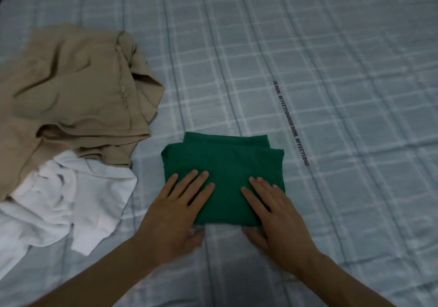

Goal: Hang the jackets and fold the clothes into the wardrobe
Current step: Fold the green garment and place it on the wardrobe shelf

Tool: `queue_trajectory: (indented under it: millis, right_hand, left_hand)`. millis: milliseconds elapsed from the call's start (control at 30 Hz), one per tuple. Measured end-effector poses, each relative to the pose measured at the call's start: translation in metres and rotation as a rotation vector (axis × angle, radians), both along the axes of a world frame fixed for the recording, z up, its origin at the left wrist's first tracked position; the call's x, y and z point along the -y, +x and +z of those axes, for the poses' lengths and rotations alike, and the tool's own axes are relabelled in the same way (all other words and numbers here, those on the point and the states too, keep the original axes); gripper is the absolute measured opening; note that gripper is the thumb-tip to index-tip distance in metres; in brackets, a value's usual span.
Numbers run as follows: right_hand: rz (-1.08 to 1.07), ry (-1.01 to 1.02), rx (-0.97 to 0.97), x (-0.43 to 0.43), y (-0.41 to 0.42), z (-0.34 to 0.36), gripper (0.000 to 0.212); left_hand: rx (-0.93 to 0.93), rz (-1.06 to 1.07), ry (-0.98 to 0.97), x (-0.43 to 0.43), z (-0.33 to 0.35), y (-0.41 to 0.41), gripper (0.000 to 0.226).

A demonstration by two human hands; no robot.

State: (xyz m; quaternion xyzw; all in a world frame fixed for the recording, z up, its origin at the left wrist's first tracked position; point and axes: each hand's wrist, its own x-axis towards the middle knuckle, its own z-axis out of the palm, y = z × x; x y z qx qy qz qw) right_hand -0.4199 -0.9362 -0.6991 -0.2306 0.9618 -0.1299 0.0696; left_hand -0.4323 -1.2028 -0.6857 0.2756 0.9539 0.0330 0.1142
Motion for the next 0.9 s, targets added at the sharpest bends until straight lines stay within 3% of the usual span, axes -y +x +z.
queue_trajectory:
  millis: [67,200,367,667,900]
  right_hand:
    - [-0.033,-0.027,-0.032,0.003,-0.006,-0.002,0.085]
    - [-0.083,-0.079,-0.166,0.009,-0.016,0.004,0.069]
    - [-0.064,-0.115,-0.187,0.015,-0.019,0.063,0.053]
    - [0.060,-0.210,-0.136,0.086,0.046,0.259,0.039]
    - [0.286,-0.291,-0.264,0.166,0.118,0.412,0.031]
  left_hand:
    - [-0.048,0.004,-0.013,-0.006,-0.001,-0.005,0.088]
    - [-0.270,0.009,0.074,-0.016,0.007,-0.016,0.058]
    - [-0.348,0.052,0.119,-0.001,0.061,-0.005,0.054]
    - [-0.422,0.187,0.168,0.074,0.261,0.109,0.051]
    - [-0.562,0.323,0.092,0.145,0.418,0.226,0.046]
